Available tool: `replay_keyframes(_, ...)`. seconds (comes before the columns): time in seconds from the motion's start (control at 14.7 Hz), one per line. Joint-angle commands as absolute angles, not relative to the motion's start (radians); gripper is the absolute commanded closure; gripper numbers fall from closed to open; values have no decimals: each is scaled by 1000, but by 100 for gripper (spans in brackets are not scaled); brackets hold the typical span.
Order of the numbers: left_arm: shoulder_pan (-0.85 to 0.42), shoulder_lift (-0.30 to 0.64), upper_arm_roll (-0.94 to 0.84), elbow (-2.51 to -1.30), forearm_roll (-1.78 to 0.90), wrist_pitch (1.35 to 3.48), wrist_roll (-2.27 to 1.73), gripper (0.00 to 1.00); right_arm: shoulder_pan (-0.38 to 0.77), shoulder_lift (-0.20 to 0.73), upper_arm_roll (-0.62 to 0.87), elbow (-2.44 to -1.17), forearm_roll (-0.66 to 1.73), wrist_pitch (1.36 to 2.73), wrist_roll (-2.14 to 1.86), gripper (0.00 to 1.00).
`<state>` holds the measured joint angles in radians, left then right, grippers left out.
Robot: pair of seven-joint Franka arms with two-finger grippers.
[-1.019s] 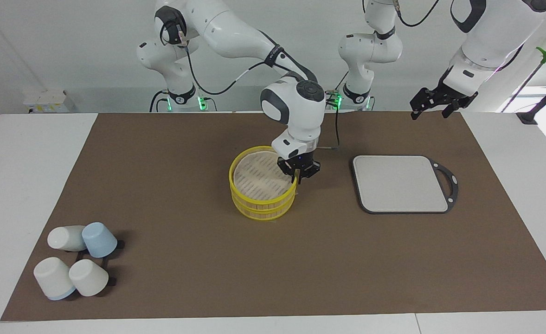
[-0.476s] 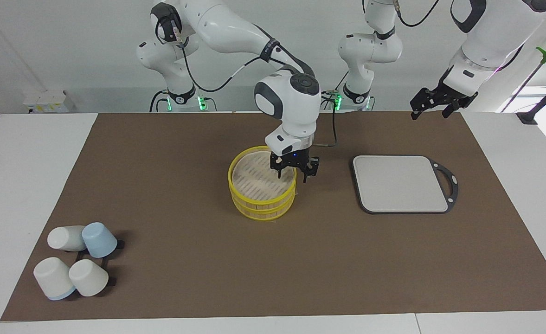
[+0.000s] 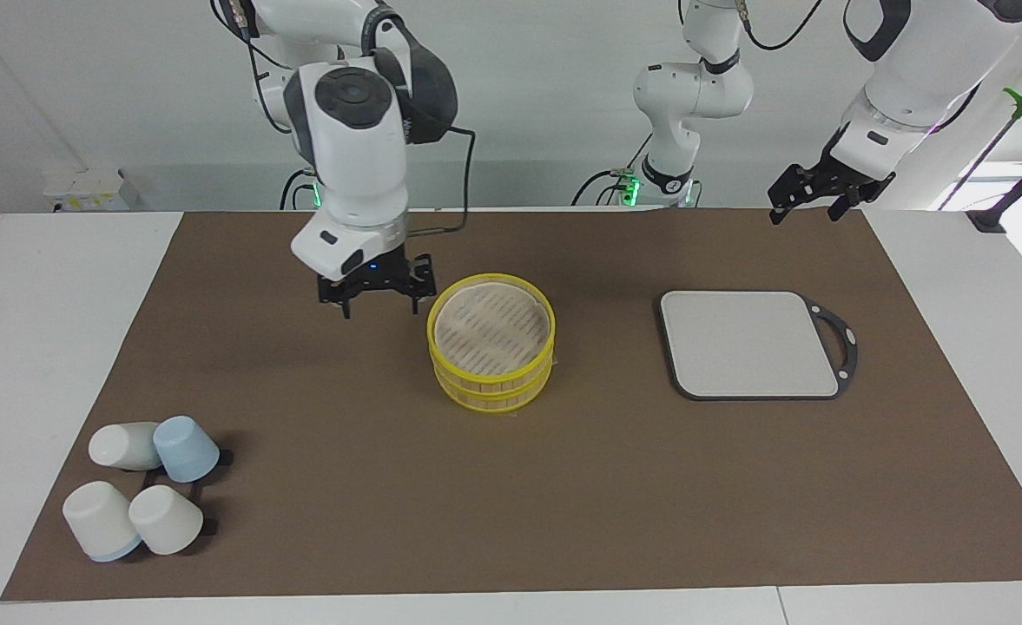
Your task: Place bun in steamer
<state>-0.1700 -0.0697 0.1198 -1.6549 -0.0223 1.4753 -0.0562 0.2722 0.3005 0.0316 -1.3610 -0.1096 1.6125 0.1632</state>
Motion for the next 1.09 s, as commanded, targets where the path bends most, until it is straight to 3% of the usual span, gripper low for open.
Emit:
replay_keyframes(0.0,-158,-92,112,-1674,-14,1493,-44,0,171,238,44,-1425,-95,1579,22,0)
replay_keyframes(0.27,-158,-92,114,-1677,-14,1496,-44,0,77,174,44,-1491,-84,1577,-40,0)
replay_keyframes(0.61,-166,-91,114,-1674,-14,1497,-45,0,5,-21,43,-1751,-41,1687,-40,0)
replay_keyframes(1.02,-164,-91,114,-1672,-12,1499,-43,0,-18,8,40,-1680,-31,1660,-41,0)
